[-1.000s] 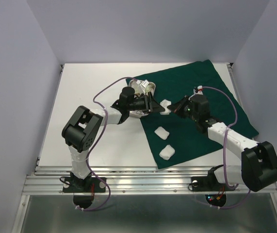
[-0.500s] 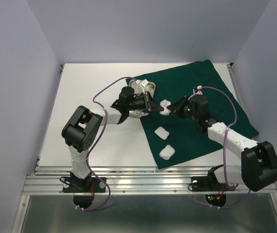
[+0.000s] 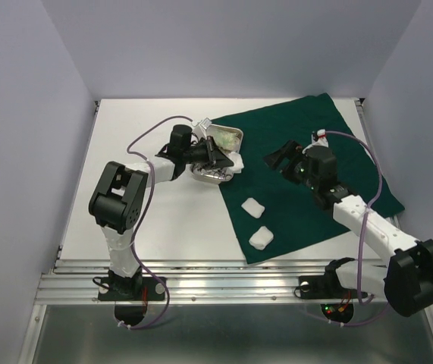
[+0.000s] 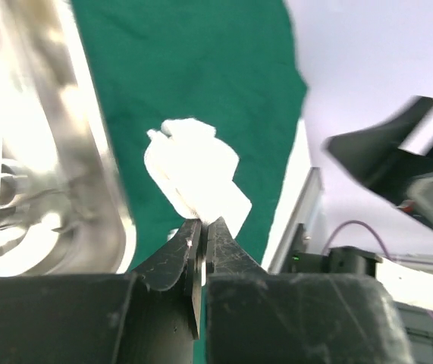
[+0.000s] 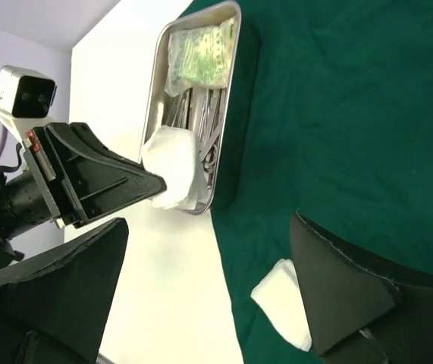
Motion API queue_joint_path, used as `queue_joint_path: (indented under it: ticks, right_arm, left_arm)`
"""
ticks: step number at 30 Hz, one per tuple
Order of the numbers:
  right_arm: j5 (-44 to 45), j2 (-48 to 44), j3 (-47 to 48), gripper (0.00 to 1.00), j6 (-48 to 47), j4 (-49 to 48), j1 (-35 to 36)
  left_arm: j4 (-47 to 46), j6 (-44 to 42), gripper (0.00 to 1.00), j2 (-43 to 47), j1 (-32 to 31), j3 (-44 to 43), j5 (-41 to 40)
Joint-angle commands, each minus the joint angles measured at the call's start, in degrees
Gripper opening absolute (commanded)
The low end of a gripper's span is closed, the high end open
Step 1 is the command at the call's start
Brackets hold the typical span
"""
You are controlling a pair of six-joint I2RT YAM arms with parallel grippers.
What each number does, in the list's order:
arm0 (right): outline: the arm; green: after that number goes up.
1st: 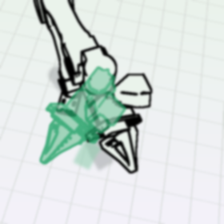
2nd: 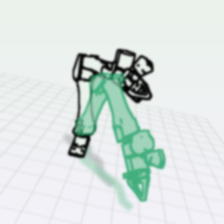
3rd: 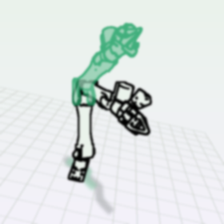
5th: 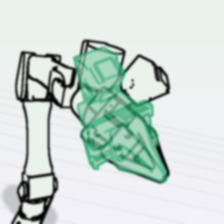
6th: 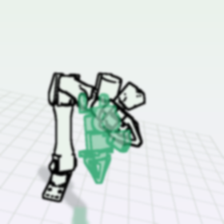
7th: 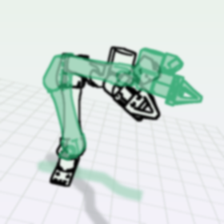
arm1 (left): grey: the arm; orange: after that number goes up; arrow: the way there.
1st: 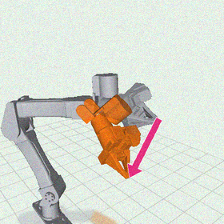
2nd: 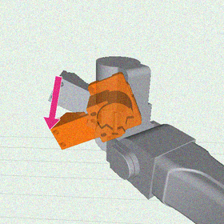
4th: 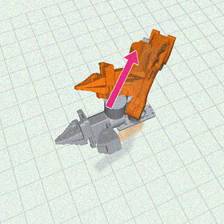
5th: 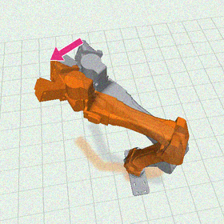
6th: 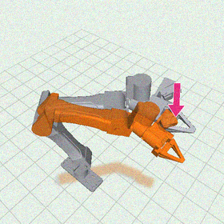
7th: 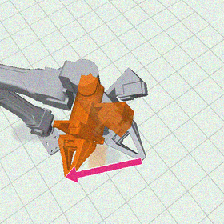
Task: Prepare the surgical pack
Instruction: Place the medical item in the container.
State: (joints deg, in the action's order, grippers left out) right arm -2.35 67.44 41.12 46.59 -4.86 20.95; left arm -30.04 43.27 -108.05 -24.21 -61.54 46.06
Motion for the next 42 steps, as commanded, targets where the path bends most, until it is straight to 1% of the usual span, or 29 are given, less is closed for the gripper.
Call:
queue_joint_path:
  ticks: [1, 2, 4, 5, 15, 19, 22, 27, 32, 42]
  right_arm:
    - [4.19, -2.57, 2.12, 0.92, -3.43, 2.22, -1.52]
    - [4.11, -2.84, 1.68, 0.92, -3.69, 2.4, -1.53]
    - [3.85, -3.71, 1.07, 0.92, -3.96, 2.58, -2.32]
    - [3.41, -3.89, 0.54, 0.92, -4.05, 2.67, -3.45]
    - [0.15, -6.27, -1.31, 0.92, -5.36, 3.54, -7.23]
    - [-0.55, -6.62, -1.75, 0.92, -5.54, 3.72, -7.77]
    - [-0.99, -6.44, -1.92, 0.92, -5.54, 3.72, -7.77]
    - [-1.43, -6.71, -2.19, 0.92, -5.54, 3.72, -7.77]
    - [-1.96, -6.27, -2.28, 0.92, -5.54, 3.72, -7.77]
    - [-2.57, -6.18, -2.89, 0.92, -5.1, 3.63, -7.77]
  left_arm:
    - [13.5, -9.94, 0.0, 4.34, 1.35, -6.22, -0.27]
    - [16.83, -12.13, 0.0, 4.34, 2.14, -7.7, -0.45]
    - [20.09, -14.51, 0.0, 3.9, 2.85, -9.47, -0.45]
    - [24.03, -16.87, 0.0, 3.12, 3.02, -11.65, -0.62]
    - [38.99, -27.43, 0.0, -3.3, 5.22, -21.77, -1.77]
    - [46.63, -34.63, 0.0, -5.85, 6.1, -25.38, -2.38]
    - [48.23, -35.97, 0.0, -7.17, 6.89, -26.52, -3.34]
    - [48.85, -35.88, 0.0, -9.02, 7.95, -28.37, -4.93]
    - [48.32, -34.83, 0.0, -11.39, 8.65, -31.44, -4.05]
    - [50.08, -35.53, 0.0, -15.26, 9.88, -35.93, -5.72]
